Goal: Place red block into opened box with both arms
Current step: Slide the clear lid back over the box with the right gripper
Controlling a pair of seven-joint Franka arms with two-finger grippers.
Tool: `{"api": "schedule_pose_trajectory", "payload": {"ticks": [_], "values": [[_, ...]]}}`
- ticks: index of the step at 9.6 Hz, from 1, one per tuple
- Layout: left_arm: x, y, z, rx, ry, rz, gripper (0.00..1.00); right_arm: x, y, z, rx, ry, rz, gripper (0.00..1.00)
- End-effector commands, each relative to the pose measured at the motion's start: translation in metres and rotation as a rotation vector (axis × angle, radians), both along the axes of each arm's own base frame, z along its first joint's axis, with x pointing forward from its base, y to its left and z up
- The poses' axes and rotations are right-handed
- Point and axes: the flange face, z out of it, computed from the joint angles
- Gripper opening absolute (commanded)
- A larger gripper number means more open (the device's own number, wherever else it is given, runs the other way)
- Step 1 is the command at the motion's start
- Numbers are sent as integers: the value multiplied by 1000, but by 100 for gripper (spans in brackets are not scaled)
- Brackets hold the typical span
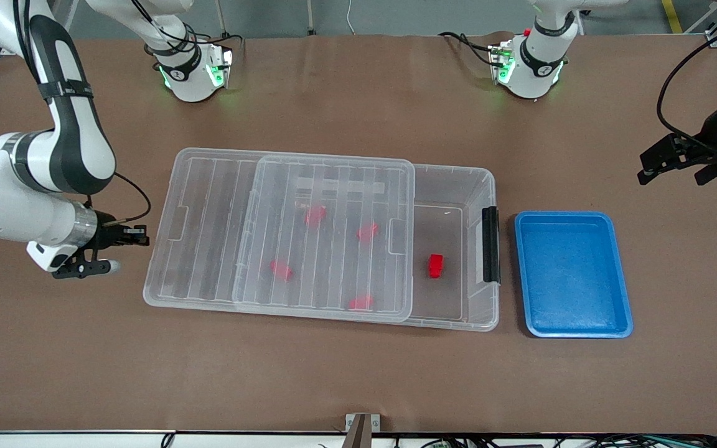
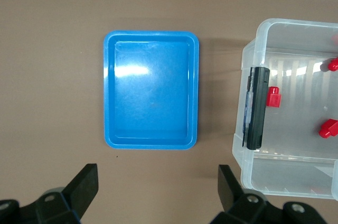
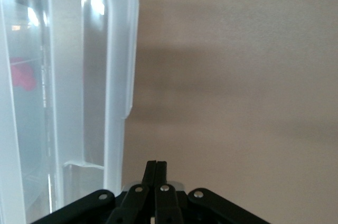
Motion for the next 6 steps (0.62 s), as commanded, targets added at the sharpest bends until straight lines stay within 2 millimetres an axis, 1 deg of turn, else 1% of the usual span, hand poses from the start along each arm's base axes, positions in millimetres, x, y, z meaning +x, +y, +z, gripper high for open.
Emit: {"api": "schedule_pose_trajectory", "payload": {"ticks": [1,2,3,4,5,6], "values": [[-3,-10,-19,4,92,-13,100,-8,13,-2,40,3,-3,0],[-6,-9,-27,8,144,-10,100,-9,19,-2,61,5,-11,0],[-8,-2,-24,6,151,1,100,-9,27,-1,79,9,-14,0],[-8,-1,-21,1,142,-2,100,-9,39,0,80,16,-33,0],[-7,-5,-24,3,148,-11,100,-10,56,3,82,19,-44,0],[-8,-3,-22,3,143,-9,100,-11,74,1,83,28,-59,0]]}}
